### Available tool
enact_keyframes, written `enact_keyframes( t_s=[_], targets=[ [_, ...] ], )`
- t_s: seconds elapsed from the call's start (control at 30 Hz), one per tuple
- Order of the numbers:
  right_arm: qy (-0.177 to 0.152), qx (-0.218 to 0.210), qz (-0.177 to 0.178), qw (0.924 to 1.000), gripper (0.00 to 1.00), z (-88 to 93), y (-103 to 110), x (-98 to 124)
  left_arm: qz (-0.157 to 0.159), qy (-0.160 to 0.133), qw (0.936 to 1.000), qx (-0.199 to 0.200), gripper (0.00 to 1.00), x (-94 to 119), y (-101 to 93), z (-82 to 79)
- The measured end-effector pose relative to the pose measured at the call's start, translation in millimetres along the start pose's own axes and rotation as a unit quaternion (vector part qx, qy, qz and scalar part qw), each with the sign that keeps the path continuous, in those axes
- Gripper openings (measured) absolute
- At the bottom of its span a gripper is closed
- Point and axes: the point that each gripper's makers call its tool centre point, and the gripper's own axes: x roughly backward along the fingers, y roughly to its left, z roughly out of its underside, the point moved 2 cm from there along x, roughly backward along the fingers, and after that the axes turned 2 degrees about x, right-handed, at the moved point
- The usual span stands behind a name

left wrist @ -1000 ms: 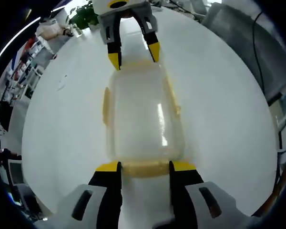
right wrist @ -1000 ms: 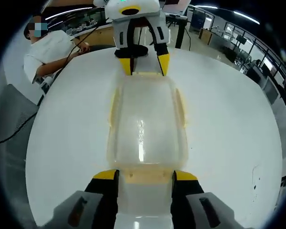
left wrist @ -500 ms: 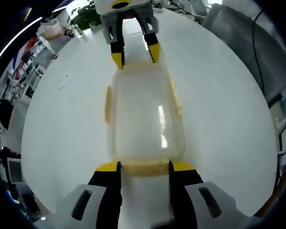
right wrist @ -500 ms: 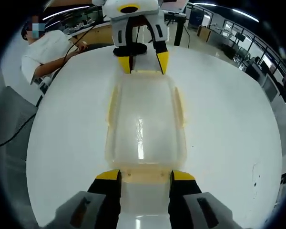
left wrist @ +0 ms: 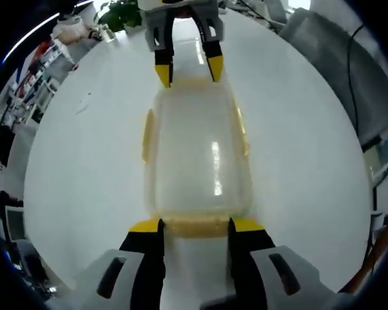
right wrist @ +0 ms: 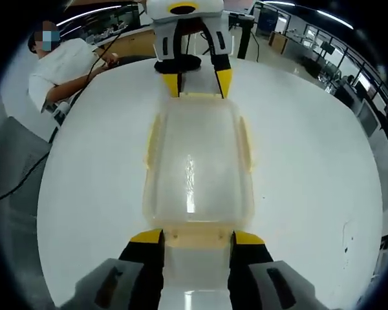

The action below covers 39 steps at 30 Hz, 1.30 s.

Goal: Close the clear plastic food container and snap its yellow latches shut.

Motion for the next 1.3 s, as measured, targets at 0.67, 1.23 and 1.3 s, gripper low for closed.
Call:
enact_keyframes(
  t_s=[0.67,1.23,1.3],
  targets=[
    [-0.001,0.012,0.005,0.9999,0.35,-2.5,-2.5,0.8,-0.026,-0.007,0.9995,0.014,0.36,4.0,3.5,1.1],
    [-0.023,0.013,0.008,0.9996,0.35,-12.2,-1.5,29.5,-0.02,-0.004,0.9994,0.027,0.35,26.9,1.1,-9.8],
    [-0.025,0.016,0.009,0.9995,0.35,-11.0,-1.5,34.3,-0.021,-0.006,0.9994,0.029,0.35,29.6,0.8,-13.4]
  ],
)
